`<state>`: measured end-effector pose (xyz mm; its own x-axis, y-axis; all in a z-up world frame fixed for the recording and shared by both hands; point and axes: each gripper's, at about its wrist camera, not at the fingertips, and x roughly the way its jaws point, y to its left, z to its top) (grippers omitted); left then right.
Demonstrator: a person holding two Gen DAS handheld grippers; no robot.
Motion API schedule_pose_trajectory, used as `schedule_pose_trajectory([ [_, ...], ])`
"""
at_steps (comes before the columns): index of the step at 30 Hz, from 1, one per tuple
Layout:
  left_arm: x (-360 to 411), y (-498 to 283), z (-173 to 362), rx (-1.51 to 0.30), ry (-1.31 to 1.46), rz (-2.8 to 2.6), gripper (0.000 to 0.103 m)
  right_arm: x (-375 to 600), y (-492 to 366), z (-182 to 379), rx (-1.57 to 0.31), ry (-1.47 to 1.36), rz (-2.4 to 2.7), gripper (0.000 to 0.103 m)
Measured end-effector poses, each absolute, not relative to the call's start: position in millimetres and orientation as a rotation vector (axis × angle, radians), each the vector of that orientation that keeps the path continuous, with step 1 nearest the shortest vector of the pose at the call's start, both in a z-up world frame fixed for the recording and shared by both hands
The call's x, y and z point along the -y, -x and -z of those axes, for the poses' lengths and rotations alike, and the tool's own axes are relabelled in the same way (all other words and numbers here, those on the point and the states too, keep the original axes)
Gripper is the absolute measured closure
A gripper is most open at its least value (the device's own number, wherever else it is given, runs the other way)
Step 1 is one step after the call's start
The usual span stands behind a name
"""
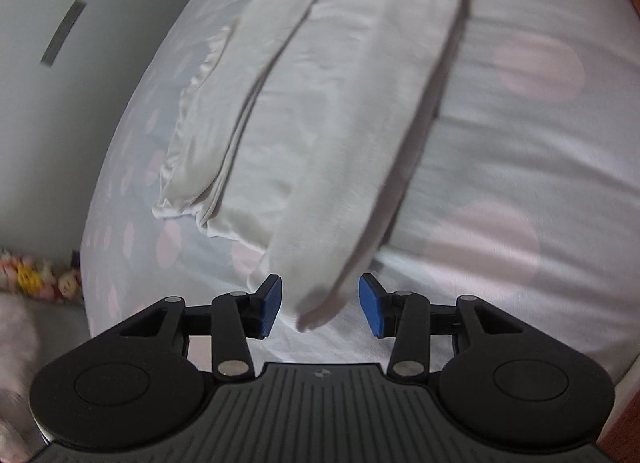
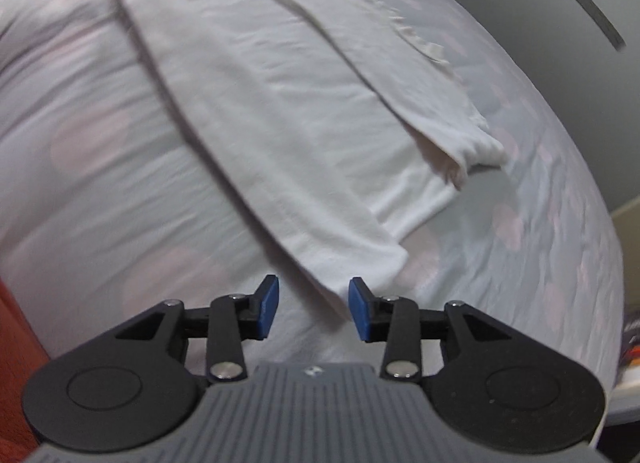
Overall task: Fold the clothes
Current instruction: 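Lift the shirt half with both grippers and fold it over the other half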
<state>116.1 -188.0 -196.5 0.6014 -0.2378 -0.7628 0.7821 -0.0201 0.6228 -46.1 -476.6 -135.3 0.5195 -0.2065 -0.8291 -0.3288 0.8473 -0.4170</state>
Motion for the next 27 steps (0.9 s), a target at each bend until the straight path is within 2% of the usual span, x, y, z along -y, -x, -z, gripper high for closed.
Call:
schedule_pose_trajectory([
  [9,183,-117,231,-0.417,-1.560,0.807,0.062,466,58,167,-1.003,0.924,-0.117,0.061],
  [12,179,-117,237,-0.357,-1.593,0.789,0.062,460,64,177,-0.931,1.086,-0.099,0.055],
  [14,177,-118,241,-0.317,-1.613,0.778,0.063,457,66,183,-0.908,1.154,-0.109,0.055],
  [16,176,-117,243,-0.306,-1.615,0.780,0.068,458,65,187,-0.909,1.184,-0.119,0.055],
  [19,176,-117,245,-0.296,-1.612,0.788,0.078,458,63,191,-0.891,1.217,-0.101,0.058],
  [21,176,-119,246,-0.303,-1.604,0.786,0.086,458,63,195,-0.885,1.244,-0.087,0.064],
  [22,177,-118,244,-0.306,-1.593,0.785,0.088,458,63,197,-0.884,1.251,-0.077,0.069],
  [23,177,-118,242,-0.308,-1.581,0.784,0.090,459,62,196,-0.884,1.238,-0.073,0.083],
  [27,175,-117,224,-0.318,-1.513,0.780,0.091,460,66,181,-0.846,1.170,-0.037,0.083],
])
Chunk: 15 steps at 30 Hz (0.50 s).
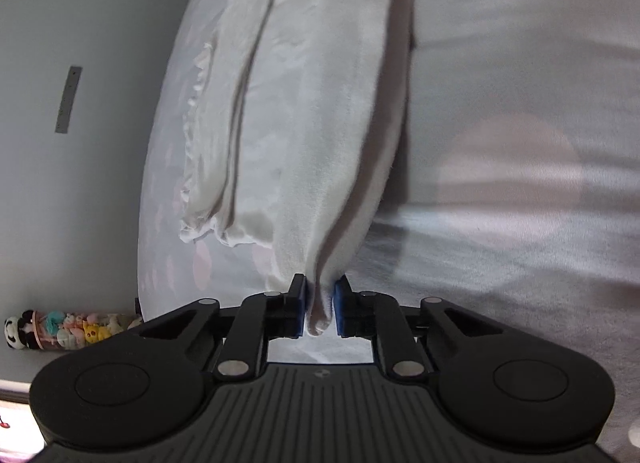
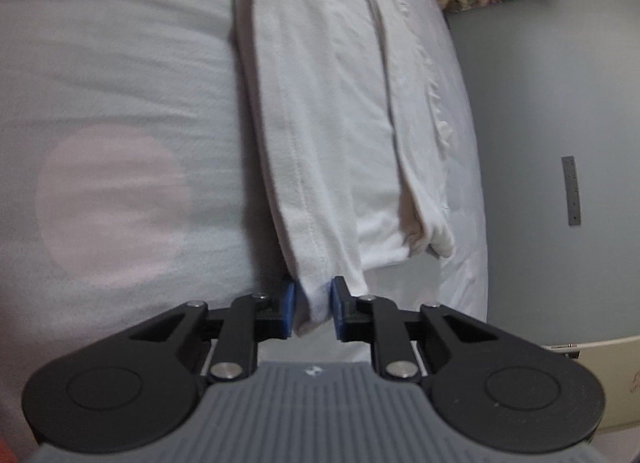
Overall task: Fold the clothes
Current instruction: 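Lift the shirt half with both grippers and fold it over the other half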
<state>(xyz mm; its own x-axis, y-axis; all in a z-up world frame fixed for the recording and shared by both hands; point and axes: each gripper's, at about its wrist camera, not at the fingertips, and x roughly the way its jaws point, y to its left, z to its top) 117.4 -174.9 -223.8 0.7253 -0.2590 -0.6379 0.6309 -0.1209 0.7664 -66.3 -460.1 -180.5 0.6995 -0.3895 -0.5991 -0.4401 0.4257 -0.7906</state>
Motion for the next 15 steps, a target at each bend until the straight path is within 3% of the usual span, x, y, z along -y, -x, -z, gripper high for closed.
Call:
schedule_pose_trajectory([
  [10,168,-97,135,-0.407,-1.218,0.780,0.093,453,96,92,-0.770,0.835,0.057,0.092],
  [11,166,-93,132,-0.411,-1.222,0.782,0.100,453,101,88,-0.774,0.827,0.055,0.093],
  [15,156,-80,125,-0.421,-1.249,0.783,0.100,452,118,79,-0.778,0.809,0.079,0.097],
])
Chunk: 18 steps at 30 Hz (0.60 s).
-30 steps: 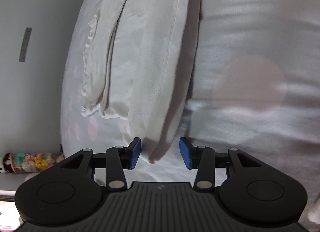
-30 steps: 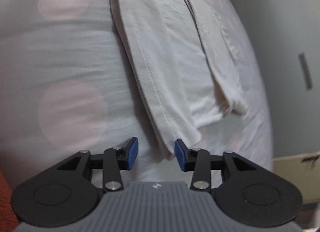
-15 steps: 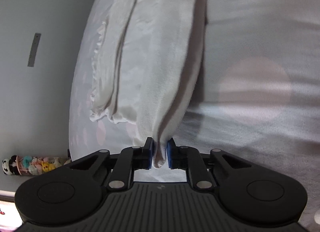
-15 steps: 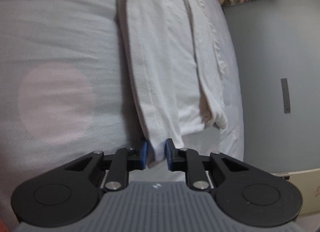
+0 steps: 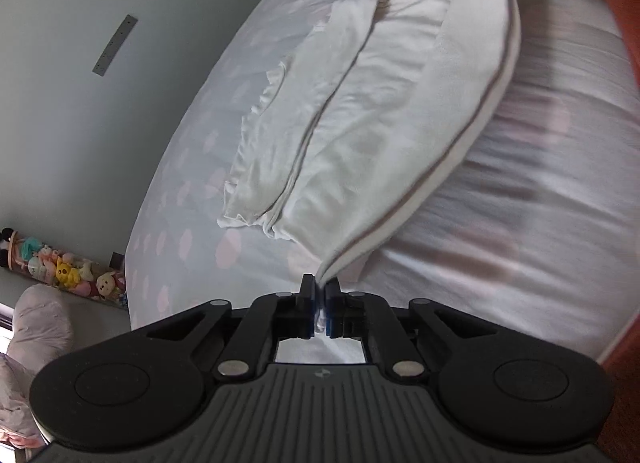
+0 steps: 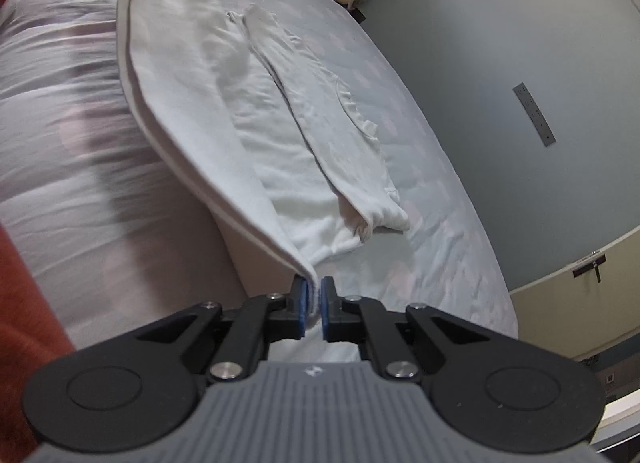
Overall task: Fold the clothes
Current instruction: 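Lift the shirt half with both grippers and fold it over the other half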
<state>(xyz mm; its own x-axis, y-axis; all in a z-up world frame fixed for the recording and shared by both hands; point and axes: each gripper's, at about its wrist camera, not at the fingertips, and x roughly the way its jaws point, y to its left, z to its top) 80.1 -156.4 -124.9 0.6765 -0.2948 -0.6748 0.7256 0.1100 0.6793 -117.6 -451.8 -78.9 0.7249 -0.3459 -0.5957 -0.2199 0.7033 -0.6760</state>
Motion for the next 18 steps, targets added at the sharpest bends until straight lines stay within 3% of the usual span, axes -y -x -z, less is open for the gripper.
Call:
schedule_pose_trajectory([
  [18,109,-4,70,-0.323,-1.239,0.760,0.101,416,194,37,-0.717,0.825,0.151,0.098],
])
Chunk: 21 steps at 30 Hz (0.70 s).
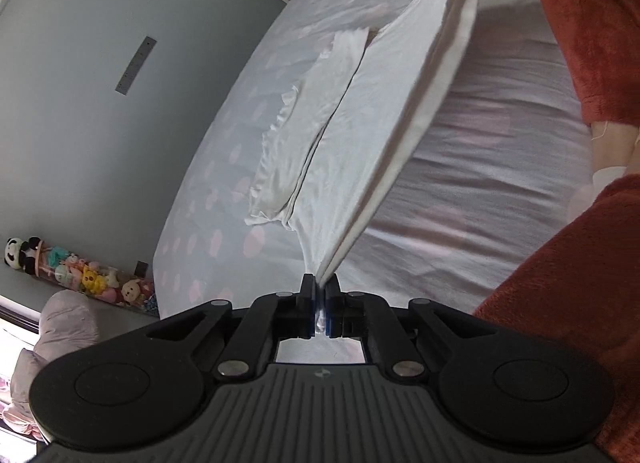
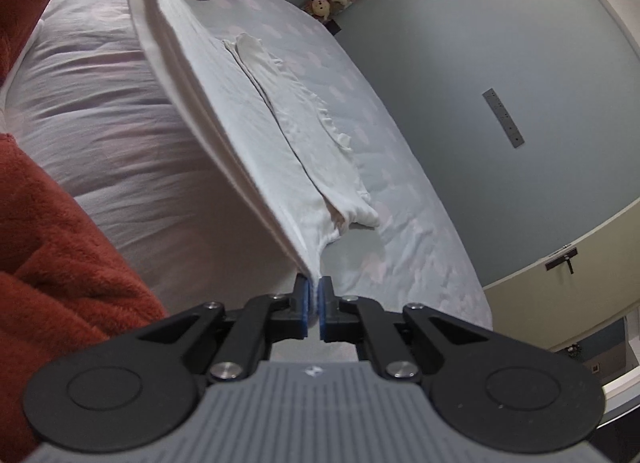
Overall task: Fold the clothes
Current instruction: 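Lift the shirt half with both grippers and fold it over the other half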
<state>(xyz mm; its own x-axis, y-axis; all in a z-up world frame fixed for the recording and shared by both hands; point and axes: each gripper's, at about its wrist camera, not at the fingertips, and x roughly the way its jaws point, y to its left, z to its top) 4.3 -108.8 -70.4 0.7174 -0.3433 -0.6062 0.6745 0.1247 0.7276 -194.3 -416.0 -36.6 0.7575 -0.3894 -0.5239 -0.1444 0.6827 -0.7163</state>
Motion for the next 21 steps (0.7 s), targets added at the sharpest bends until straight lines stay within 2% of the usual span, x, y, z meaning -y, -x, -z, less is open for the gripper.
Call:
schedule_pose_trajectory([
  [13,85,42,25,-0.330,-1.224,0.781,0.101,384,249,-6,-0.705,0.851,0.166,0.098],
  [21,102,8,18,-0.328,-1.182,0.750,0.101,394,223,-17,-0.678,0.831,0.197,0.098],
])
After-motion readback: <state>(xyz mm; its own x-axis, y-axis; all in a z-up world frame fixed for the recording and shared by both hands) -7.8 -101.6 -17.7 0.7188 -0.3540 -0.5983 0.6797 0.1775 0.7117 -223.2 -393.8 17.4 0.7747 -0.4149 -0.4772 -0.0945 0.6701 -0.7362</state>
